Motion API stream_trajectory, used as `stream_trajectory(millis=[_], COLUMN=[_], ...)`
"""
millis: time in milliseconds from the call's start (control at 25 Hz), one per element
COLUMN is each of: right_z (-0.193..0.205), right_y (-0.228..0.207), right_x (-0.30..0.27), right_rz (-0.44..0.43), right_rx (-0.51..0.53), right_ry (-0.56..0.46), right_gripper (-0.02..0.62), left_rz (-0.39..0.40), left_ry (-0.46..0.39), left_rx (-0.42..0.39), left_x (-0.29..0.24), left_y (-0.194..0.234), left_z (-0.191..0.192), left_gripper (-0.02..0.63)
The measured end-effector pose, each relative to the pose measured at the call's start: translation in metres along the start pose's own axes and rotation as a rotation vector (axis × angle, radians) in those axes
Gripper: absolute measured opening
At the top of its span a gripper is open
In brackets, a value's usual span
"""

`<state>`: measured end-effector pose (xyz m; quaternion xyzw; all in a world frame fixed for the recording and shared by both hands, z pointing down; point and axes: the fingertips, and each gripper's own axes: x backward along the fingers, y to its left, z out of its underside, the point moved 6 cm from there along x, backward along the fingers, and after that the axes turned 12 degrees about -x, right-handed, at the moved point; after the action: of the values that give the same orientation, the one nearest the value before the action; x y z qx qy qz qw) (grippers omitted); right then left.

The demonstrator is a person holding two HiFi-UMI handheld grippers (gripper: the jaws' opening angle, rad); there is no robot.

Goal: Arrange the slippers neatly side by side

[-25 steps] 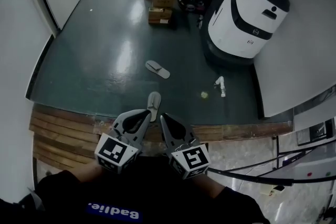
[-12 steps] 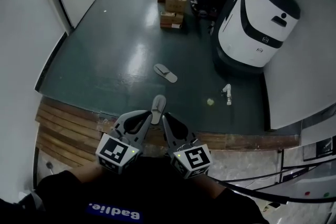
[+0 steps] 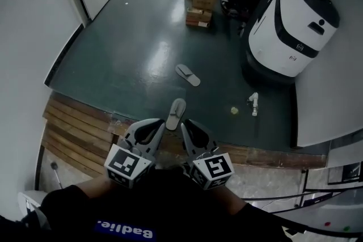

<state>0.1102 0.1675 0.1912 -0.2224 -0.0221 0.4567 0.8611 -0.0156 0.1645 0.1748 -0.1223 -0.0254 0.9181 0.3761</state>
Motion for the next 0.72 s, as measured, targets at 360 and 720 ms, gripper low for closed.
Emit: stream_trajectory(millis=[360,720], right_z=[0.007,0.013], right_y=[-0.023,-0.040], right_x=[-0.059,-0.153], right_rz=[0.102,0.196], right_rx=[0.030,0.059], right_ry=[0.079,0.168], right_gripper=[0.044,0.060], left_rz=[0.030,0.055], left_ry=[0.002,0.023], left_rx=[0.074,0.072], left_x=[-0.019,-0.045], left_y=[0.056,0.158], left_z=[0.029,0.070], left_gripper=[0.000,0.000])
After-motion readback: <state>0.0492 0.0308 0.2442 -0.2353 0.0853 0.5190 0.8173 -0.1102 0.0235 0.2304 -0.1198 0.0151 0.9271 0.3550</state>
